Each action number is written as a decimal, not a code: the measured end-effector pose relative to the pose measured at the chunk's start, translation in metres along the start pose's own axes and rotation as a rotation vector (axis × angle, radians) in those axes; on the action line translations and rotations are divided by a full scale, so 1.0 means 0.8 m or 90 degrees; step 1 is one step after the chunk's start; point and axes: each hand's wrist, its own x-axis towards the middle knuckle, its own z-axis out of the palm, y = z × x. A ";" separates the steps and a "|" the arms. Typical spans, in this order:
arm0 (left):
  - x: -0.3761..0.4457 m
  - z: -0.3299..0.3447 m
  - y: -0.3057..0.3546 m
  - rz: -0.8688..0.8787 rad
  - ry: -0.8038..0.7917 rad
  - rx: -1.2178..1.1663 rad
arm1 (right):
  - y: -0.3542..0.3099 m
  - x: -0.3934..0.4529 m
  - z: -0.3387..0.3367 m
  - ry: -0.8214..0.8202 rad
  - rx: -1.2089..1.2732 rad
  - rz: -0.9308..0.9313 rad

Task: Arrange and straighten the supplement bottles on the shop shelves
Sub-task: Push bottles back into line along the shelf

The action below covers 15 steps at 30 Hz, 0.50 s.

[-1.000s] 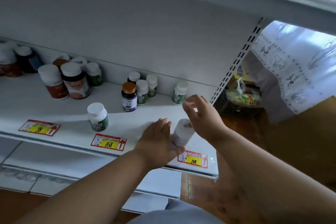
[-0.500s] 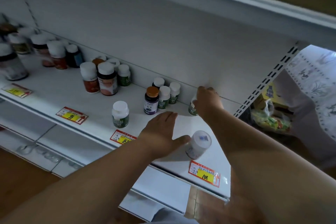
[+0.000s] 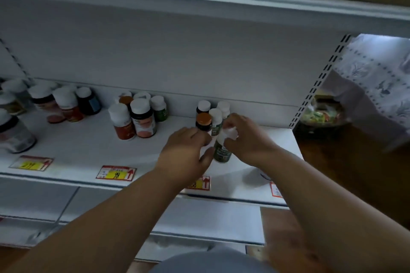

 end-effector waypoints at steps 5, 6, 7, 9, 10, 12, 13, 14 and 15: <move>-0.016 -0.027 -0.072 0.030 -0.144 0.064 | -0.034 -0.007 0.057 0.007 -0.041 -0.013; -0.015 -0.026 -0.081 0.033 -0.207 0.078 | -0.040 -0.008 0.066 0.004 -0.043 -0.016; -0.014 -0.022 -0.088 0.027 -0.266 0.092 | -0.044 -0.009 0.074 -0.002 -0.044 -0.017; -0.013 -0.010 -0.096 -0.002 -0.348 0.099 | -0.049 -0.012 0.088 -0.015 -0.044 -0.013; -0.012 -0.006 -0.097 -0.017 -0.371 0.093 | -0.050 -0.014 0.094 -0.019 -0.041 -0.007; -0.012 0.002 -0.100 -0.028 -0.375 0.078 | -0.051 -0.017 0.103 -0.011 -0.032 0.009; -0.012 0.004 -0.101 -0.028 -0.374 0.080 | -0.051 -0.018 0.105 -0.002 -0.031 0.013; -0.011 0.005 -0.103 -0.029 -0.377 0.084 | -0.050 -0.018 0.106 0.002 -0.033 0.014; -0.011 0.006 -0.103 -0.031 -0.382 0.088 | -0.050 -0.018 0.106 0.001 -0.034 0.015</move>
